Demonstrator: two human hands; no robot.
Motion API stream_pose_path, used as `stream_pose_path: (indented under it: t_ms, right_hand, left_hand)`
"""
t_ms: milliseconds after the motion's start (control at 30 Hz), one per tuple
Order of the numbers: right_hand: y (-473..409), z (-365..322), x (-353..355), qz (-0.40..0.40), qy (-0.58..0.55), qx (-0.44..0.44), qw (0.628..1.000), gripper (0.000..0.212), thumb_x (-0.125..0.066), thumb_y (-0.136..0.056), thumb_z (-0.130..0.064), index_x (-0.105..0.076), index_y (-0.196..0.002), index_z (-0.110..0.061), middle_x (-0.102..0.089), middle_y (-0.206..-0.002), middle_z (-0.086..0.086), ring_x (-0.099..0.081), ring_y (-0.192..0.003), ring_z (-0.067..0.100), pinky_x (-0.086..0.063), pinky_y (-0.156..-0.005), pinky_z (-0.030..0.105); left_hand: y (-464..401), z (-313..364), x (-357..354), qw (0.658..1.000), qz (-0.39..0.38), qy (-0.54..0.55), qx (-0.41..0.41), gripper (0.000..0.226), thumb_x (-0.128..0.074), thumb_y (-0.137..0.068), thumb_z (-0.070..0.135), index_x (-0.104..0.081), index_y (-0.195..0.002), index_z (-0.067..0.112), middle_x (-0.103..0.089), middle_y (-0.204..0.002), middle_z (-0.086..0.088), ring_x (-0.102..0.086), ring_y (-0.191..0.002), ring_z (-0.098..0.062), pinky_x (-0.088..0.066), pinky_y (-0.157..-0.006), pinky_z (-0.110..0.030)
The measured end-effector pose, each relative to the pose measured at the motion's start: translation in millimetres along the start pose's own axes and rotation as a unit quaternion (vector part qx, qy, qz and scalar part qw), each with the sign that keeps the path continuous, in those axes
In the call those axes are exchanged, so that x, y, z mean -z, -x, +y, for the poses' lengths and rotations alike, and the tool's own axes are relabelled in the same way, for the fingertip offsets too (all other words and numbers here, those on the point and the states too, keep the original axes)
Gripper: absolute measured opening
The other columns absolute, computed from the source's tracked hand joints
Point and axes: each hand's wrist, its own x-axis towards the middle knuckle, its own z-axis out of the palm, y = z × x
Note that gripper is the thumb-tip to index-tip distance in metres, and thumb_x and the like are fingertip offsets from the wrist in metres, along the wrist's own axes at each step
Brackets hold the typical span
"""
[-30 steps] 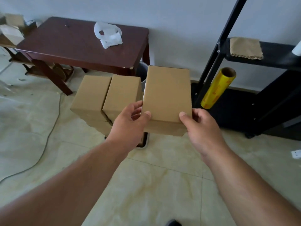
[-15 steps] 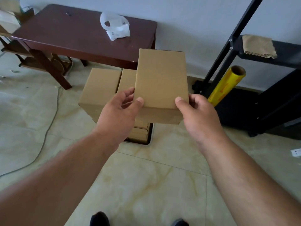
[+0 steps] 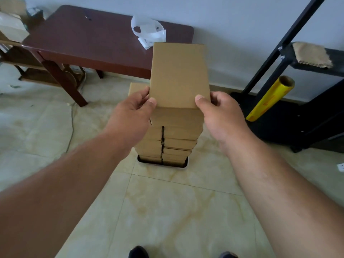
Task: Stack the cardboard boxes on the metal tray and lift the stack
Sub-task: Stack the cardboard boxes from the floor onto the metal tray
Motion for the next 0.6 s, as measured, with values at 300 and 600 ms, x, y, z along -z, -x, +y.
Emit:
stream_pose_path:
  t_ms: [300, 600]
  right_hand:
    - [-16, 7, -54, -0.014, 0.047, -0.008, 0.999, 0.022, -0.056, -0.102, -0.045, -0.066, -0.116, -0.030, -0.071, -0.106, -0.011, -0.058, -0.076, -0.003, -0.043, -0.054, 0.013]
    - [-26, 19, -70, -0.011, 0.048, -0.037, 0.998, 0.029, -0.056, -0.102, -0.046, -0.066, -0.123, -0.029, -0.073, -0.106, -0.006, -0.067, -0.087, 0.007, -0.051, -0.066, 0.024]
  left_hand:
    - [-48, -41, 33, 1.000, -0.012, 0.015, 0.016, 0.047, -0.055, -0.106, 0.034, -0.049, -0.153, 0.035, -0.062, -0.127, 0.028, -0.056, -0.125, 0.000, -0.043, -0.116, -0.036]
    - [-75, -72, 36, 0.998, -0.066, 0.003, 0.014, 0.048, -0.054, -0.105, 0.040, -0.046, -0.151, 0.043, -0.061, -0.138, 0.026, -0.055, -0.130, -0.001, -0.041, -0.117, -0.039]
